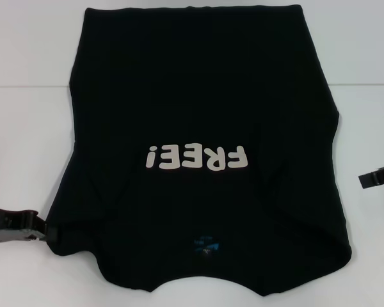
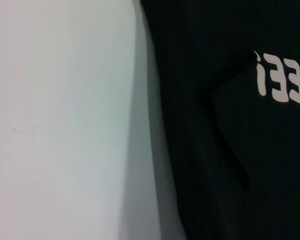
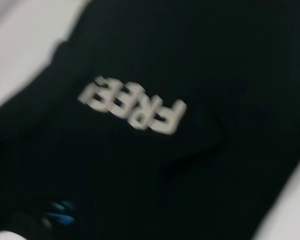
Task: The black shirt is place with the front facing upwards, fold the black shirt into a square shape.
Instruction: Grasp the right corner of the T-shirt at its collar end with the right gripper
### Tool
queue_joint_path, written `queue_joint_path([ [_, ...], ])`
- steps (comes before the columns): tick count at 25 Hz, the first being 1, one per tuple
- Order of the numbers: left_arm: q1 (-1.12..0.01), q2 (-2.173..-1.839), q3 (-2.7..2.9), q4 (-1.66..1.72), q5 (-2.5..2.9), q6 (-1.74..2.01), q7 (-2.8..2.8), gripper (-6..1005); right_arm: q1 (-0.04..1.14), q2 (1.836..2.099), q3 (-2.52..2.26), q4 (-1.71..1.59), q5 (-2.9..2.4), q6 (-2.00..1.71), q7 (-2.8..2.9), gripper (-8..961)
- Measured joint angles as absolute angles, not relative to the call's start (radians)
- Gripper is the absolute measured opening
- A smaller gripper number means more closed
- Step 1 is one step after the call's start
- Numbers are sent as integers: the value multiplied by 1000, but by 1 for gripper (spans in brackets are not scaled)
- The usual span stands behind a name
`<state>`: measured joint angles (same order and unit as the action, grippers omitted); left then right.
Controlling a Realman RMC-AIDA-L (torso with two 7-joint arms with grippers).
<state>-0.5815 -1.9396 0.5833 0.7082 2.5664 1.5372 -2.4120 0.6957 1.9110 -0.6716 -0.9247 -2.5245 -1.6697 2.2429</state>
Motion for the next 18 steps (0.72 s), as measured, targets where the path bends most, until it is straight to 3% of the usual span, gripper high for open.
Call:
queue_joint_path([
  [7,-583,-1935,591,707,2566,1543,-2411,6,829,1955,-726,-927,-2737,-1694,2360,729],
  [18,-584,-1935,592,707,2566,1545,-2408,8,890,2015,-933,-878,-2752,-1655,2418,728],
])
